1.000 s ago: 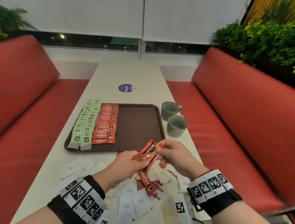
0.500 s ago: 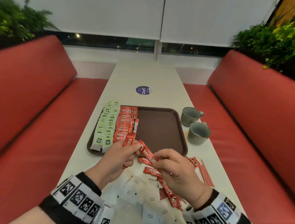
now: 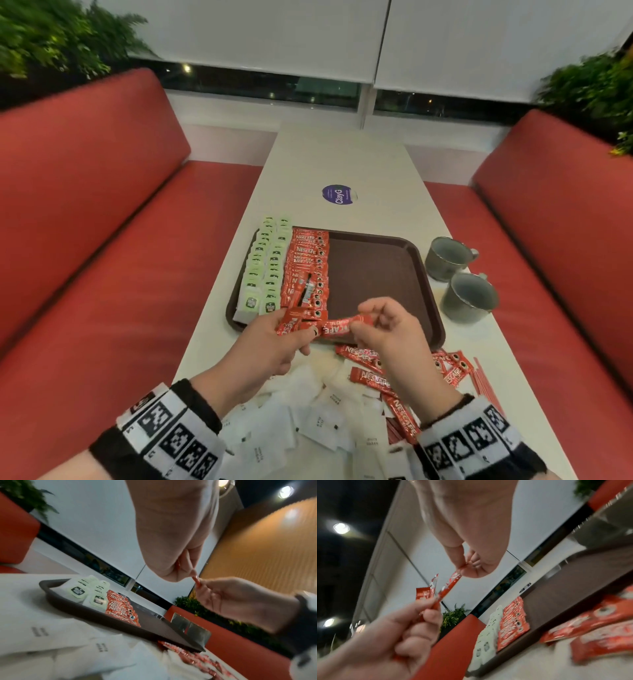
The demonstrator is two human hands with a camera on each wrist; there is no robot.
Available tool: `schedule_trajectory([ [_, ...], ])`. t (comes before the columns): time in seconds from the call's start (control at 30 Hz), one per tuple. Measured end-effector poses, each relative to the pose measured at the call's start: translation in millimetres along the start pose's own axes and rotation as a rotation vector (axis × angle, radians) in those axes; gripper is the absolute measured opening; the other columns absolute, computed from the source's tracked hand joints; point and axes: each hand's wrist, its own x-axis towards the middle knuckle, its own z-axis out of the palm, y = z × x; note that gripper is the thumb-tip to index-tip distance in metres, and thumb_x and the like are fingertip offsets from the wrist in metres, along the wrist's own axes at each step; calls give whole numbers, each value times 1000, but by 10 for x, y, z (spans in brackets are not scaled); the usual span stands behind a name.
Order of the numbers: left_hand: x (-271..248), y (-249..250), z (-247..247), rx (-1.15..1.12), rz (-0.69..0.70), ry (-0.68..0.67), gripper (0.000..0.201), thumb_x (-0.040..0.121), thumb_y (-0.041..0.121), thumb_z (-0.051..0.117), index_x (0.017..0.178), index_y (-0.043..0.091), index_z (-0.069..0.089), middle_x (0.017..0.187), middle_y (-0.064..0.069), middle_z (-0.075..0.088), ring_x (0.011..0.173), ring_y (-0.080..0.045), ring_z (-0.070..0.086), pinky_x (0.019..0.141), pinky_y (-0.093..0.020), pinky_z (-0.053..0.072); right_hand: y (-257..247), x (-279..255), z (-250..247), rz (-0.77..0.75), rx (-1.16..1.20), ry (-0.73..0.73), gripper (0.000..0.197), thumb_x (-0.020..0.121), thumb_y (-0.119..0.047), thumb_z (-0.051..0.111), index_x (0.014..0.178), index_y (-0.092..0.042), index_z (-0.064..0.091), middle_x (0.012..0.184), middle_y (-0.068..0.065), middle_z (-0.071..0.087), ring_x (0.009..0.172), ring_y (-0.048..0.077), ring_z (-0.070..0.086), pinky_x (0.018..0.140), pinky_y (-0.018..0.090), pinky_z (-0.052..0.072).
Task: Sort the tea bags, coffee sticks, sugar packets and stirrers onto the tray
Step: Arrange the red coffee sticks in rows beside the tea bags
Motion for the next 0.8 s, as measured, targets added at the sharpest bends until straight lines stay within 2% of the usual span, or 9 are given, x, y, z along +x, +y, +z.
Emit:
schedule_trajectory([
  [0.07,24,-31,-10,85,1,2,12,90,11,61,101,14,62,66,-4,60,45,-9,32,42,-21,26,-54,133,118,78,257,32,21,83,5,67,100,-4,58,73,7,65,63,16,58,61,26,51],
  [0.13,70,-26,16,55,25,52,7,91,12,59,97,15,62,65,-4,59,43,-8,33,41,-20,27,-87,232,294,154,377,-26,17,84,2,65,98,-3,58,83,15,65,71,20,59,67,28,51],
  [0.23,129,6,21,-74,37,137,2,93,13,57,93,13,59,62,-4,55,40,-5,33,38,-18,26,-92,295,580,181,211,-117,8,88,-5,64,93,-2,59,87,18,63,74,22,57,68,28,47],
  [0.3,144,-8,-61,-137,14,154,7,95,17,55,94,10,57,61,-3,52,39,-5,31,37,-17,24,-135,363,683,125,124,-103,8,89,-5,63,92,2,61,82,15,65,70,17,59,65,26,47],
  [0.37,121,-56,-205,-168,-17,155,18,97,23,51,94,6,55,62,-3,50,39,-5,28,37,-17,22,-201,487,676,30,-124,-69,4,89,-6,62,90,-2,65,79,11,68,66,10,61,63,22,50],
  [0.47,27,-156,-472,-222,-67,186,25,98,30,48,91,6,53,62,-5,49,41,-7,21,40,-19,15,-137,748,565,-18,-697,-125,8,89,-13,64,95,-10,69,88,6,69,79,15,62,74,28,50],
  [0.53,-55,-202,-626,-226,-90,211,22,97,29,50,96,8,54,61,-5,50,43,-9,19,43,-22,13,-20,888,536,1,-972,-197,5,87,-15,66,87,-19,68,92,0,66,86,16,60,77,28,48],
  [0.63,-164,-238,-794,-185,-103,242,17,98,23,49,103,7,51,60,-6,52,43,-10,19,44,-23,13,125,1032,579,74,-1178,-258,21,82,-15,69,70,-27,57,93,-3,62,87,18,60,82,32,51],
  [0.8,-248,-287,-970,-161,-108,285,17,97,18,48,100,1,50,59,-7,53,43,-11,19,44,-23,13,256,1129,701,148,-1288,-337,13,83,-15,69,74,-24,63,97,-2,62,91,21,61,87,36,53],
])
